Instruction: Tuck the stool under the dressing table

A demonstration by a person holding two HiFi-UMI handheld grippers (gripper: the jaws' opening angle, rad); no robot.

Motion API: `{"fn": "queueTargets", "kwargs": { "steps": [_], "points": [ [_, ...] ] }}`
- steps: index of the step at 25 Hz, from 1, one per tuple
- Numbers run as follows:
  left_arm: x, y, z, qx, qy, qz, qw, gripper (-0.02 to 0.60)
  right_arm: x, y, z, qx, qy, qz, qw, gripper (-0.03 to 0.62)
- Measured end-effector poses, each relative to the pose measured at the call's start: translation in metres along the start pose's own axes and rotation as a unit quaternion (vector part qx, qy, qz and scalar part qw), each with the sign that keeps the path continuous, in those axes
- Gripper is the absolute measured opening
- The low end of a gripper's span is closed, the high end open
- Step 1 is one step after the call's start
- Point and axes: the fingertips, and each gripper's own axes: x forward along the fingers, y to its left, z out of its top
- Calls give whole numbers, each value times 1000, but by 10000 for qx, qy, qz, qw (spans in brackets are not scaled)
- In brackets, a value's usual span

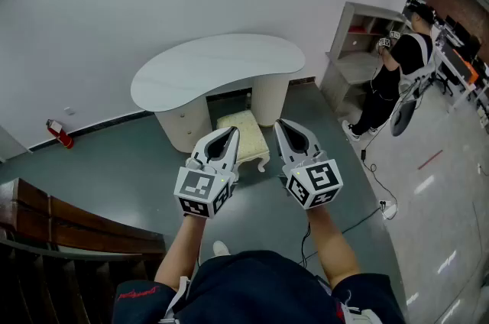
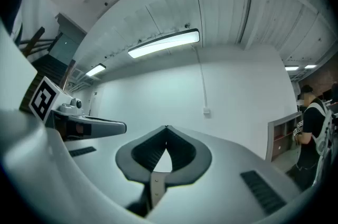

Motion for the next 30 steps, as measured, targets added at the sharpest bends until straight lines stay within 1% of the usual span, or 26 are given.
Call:
{"fn": "queueTargets", "kwargs": {
  "steps": [6, 11, 14, 18, 26, 30],
  "points": [
    [-3, -16, -7, -52, 15, 37, 10000, 15, -16, -5, -2, 9, -16, 16, 10000, 14],
    [-7, -30, -13, -45, 49, 71, 10000, 15, -28, -9, -8, 70, 11, 111, 9999, 14],
    [-10, -28, -13, -68, 88, 121, 9999, 15, -29, -8, -7, 79, -9, 142, 9999, 14],
    [-11, -25, -10, -122, 43, 177, 9998, 15, -31, -7, -6, 37, -45, 187, 9998, 14],
    [3, -18, -13, -122, 65, 84, 9999, 15, -18, -11, -15, 54, 17, 226, 9997, 14],
    [16, -6, -16, -119, 73, 46, 9999, 15, -1, -19, -18, 51, 18, 177, 9998, 14]
  ]
}}
